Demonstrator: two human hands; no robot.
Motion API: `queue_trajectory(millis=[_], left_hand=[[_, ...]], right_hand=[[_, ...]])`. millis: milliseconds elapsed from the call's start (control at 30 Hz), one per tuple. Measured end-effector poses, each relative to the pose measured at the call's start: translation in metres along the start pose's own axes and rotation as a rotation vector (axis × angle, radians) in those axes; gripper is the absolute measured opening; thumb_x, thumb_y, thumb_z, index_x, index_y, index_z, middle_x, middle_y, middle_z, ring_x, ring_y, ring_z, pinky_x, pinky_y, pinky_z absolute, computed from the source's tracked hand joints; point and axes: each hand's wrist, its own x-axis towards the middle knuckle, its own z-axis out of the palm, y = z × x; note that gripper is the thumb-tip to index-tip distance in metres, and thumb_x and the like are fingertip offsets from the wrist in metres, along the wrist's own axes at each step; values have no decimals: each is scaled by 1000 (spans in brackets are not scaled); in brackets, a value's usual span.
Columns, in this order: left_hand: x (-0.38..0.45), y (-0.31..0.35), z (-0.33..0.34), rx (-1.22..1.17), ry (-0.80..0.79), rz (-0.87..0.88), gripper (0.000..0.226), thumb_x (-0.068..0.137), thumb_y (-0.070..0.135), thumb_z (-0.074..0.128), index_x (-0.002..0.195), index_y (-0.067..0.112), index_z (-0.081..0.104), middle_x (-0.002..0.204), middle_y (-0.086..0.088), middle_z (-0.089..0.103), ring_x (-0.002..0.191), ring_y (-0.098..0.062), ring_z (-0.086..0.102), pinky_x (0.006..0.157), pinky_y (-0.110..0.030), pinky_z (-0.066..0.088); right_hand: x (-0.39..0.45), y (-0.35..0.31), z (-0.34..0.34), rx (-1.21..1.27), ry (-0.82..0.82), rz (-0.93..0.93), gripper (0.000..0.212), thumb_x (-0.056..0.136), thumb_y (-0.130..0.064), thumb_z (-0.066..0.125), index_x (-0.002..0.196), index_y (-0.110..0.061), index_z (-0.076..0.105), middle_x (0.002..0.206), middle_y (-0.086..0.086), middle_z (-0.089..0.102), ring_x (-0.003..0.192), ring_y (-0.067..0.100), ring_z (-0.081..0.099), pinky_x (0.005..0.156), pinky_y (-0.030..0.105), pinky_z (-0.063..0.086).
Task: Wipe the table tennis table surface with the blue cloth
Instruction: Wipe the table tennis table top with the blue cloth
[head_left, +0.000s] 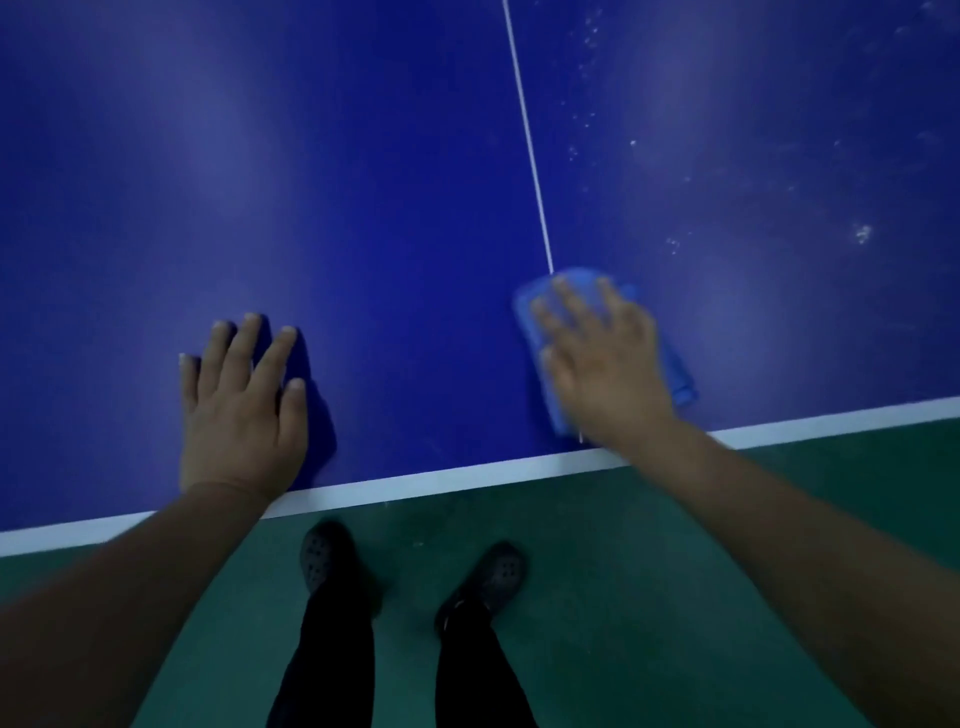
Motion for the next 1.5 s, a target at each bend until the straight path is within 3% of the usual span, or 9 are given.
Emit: queue_trajectory(millis=[100,300,500,700,833,1000,1200,1400,1500], left_hand=[[0,-4,2,-14,-1,-2,60,99,41,23,151,16,41,161,-11,28,152,-31,13,122,-52,2],[1,-7,3,-19,27,14,59,99,39,26,150,16,43,160,-12,31,150,-33,18,121,-55,6],[1,-13,3,-28,13,18,59,101,42,20,152,18,40,162,-10,28,152,-31,14,123,-53,2],[2,-16,3,-45,4,34,61,101,43,16,152,18,39,162,-11,28,151,-32,15,122,-55,3],[2,-15,3,-33,-16,36,61,102,44,15,154,20,35,164,-9,24,152,-31,11,122,-53,0],[1,-14,3,-22,-34,22,61,101,43,16,154,20,34,164,-9,23,152,-32,10,122,-54,0],[0,-15,5,-3,-17,29,65,99,46,14,154,18,34,163,-11,24,152,-33,10,121,-57,2],[1,-13,7,13,-2,40,64,99,45,16,153,17,36,161,-14,28,150,-35,14,120,-57,3],[1,-10,5,12,2,34,63,99,44,18,152,16,39,160,-15,30,150,-36,16,119,-58,5]], right_hand=[[8,-42,1,42,23,91,53,100,-37,31,150,-24,42,158,4,36,144,41,30,110,59,31],[-30,-84,2,95,-101,-788,49,99,-40,47,147,-30,45,157,-4,38,145,33,33,113,52,29],[34,-64,3,36,-14,-66,52,105,-42,24,151,-26,38,159,2,35,145,39,29,109,58,31],[-32,-129,6,113,-108,-755,49,103,-38,38,152,-31,38,160,-4,32,146,32,30,114,50,23],[-23,-14,8,-48,-75,-399,48,108,-35,26,152,-16,32,158,12,32,149,31,20,114,52,27],[-10,8,-13,-48,-91,635,59,105,-40,22,158,-15,18,166,9,10,150,42,1,119,60,5],[-29,-97,-2,12,-219,-130,58,104,-45,19,154,-19,31,161,4,29,148,31,26,116,48,23],[-17,15,-9,31,-165,609,60,102,-49,16,158,-30,12,167,-6,8,152,35,3,119,62,4],[-8,-36,-2,4,-45,556,60,102,-46,20,158,-25,22,165,-1,18,150,41,15,117,67,10]])
